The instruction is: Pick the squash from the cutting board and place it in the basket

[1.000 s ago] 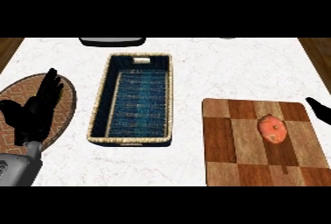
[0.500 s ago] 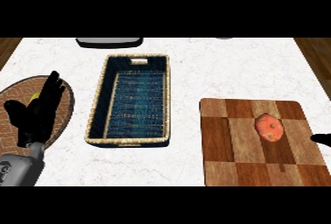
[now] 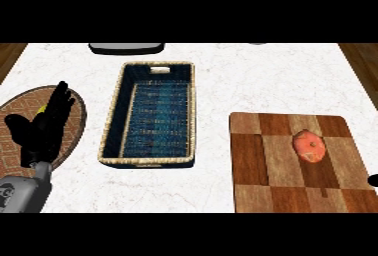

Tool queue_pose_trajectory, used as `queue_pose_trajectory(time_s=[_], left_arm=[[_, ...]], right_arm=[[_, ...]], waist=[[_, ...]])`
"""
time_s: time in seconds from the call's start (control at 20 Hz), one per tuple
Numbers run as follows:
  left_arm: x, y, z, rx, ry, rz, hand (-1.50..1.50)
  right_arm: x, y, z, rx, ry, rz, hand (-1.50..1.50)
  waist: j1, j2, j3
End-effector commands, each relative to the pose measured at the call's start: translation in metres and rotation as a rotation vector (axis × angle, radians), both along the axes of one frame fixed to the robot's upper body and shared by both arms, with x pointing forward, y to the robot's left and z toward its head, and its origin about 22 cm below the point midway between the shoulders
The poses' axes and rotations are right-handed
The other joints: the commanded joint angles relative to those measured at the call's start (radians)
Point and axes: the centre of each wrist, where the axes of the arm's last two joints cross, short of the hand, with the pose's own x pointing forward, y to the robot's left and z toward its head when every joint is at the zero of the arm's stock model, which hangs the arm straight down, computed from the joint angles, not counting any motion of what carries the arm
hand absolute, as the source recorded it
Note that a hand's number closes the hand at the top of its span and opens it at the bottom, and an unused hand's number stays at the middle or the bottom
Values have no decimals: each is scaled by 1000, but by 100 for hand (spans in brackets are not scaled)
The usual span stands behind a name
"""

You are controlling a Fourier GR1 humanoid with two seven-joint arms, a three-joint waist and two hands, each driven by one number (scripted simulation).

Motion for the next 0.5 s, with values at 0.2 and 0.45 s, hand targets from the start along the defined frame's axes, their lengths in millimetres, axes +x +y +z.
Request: queue_pose_trajectory(time_s=[0.2, 0.45], left_arm=[[0, 3, -1, -13, -15, -19, 0], [13, 10, -6, -16, -24, -8, 0]], right_arm=[[4, 3, -29, 49, -95, -45, -150], [-2, 10, -72, 66, -84, -31, -150]], waist=[[15, 4, 1], [10, 4, 1]])
